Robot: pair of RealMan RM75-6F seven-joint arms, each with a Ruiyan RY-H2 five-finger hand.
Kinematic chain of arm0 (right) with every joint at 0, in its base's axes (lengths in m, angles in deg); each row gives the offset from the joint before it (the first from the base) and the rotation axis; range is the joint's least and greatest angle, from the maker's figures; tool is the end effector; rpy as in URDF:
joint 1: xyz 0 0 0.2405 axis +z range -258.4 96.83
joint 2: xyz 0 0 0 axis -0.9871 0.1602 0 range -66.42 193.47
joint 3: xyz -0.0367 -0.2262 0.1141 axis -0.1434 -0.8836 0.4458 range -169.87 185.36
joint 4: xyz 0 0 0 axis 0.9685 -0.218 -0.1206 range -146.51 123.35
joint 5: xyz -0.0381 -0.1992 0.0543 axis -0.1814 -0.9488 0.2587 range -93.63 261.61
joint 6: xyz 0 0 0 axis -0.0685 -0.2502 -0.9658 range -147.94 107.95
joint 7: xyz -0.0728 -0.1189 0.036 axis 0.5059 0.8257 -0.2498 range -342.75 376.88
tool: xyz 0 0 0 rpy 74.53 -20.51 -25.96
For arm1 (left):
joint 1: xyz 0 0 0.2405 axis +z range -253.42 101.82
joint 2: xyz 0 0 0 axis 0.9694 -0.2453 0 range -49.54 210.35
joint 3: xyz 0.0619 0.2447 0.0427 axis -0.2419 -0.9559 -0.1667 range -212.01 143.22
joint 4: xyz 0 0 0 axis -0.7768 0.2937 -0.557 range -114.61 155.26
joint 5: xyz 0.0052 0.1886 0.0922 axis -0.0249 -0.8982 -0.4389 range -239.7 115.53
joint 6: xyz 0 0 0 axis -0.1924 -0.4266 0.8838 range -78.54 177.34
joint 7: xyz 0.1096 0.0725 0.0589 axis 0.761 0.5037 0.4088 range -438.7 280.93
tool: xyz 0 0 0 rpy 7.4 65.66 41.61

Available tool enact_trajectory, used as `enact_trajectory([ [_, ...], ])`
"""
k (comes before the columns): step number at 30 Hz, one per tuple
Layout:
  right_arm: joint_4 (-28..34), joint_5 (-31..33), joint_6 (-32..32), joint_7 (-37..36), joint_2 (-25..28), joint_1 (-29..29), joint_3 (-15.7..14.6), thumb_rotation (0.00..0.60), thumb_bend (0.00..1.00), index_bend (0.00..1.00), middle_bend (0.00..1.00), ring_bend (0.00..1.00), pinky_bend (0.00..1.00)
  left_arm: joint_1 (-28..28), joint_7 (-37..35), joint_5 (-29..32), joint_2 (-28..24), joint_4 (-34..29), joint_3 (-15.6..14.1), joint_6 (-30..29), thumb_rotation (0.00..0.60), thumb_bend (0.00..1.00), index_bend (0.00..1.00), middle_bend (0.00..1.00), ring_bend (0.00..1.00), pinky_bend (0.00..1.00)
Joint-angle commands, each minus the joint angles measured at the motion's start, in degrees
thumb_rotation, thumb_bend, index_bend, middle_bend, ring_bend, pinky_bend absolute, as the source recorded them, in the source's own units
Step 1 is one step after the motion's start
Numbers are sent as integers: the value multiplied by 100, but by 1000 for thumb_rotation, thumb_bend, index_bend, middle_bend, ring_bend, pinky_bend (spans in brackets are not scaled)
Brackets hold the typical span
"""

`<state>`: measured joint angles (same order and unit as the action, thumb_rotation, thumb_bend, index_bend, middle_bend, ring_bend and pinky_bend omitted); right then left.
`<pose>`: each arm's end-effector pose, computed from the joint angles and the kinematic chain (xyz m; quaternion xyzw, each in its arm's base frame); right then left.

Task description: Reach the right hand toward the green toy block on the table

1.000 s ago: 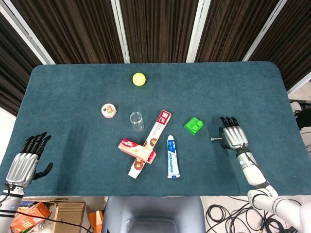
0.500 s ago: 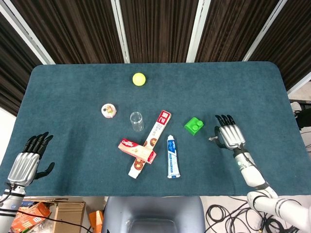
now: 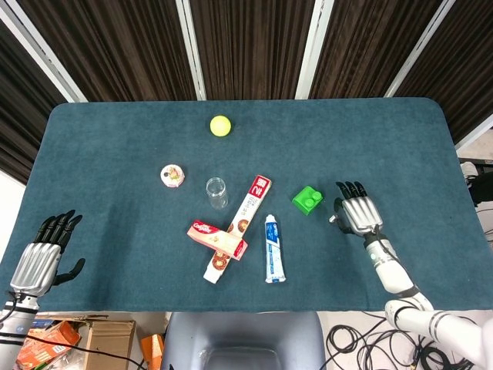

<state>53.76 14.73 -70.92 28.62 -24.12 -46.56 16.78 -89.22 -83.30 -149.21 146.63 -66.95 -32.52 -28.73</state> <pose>-0.2722 -0.3588 0.0207 0.7187 -0.3768 0.2760 0.5151 -0.3017 0.2247 0.1367 -0.6468 -0.3847 -0.3967 0.5256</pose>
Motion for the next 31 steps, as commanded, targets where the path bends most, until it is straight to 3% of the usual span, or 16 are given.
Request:
enact_trajectory([
  [1,36,9,-1,-4,0,12,4,600,338,446,51,0,0,1,0,0,-1,-1,-1,-1,600,341,0,0,0,61],
  [9,335,27,-152,109,176,-102,-74,600,337,348,48,0,0,27,-46,-27,-26,-5,-3,-65,600,341,0,0,0,61],
  [13,1047,-31,-513,212,693,-429,-238,600,337,185,9,0,0,40,-59,-34,-40,-5,-15,-74,600,341,0,0,0,59],
  [17,2320,-275,-1737,437,1596,-1344,-663,600,337,12,0,0,0,111,4,-29,-49,-16,-14,-193,600,345,0,0,0,46],
  [20,2904,-526,-2709,618,2058,-2065,-1030,600,337,0,0,0,0,192,62,-32,-68,-44,-27,-313,600,346,0,0,0,46],
  [23,3097,-648,-3170,445,2262,-2479,-1190,600,338,0,0,0,0,259,98,-105,-70,-73,-53,-443,600,357,0,0,0,46],
  [31,3184,-648,-3004,409,2402,-2498,-1076,600,337,0,0,0,0,296,201,-119,-53,-103,-49,-490,600,361,0,0,0,45],
])
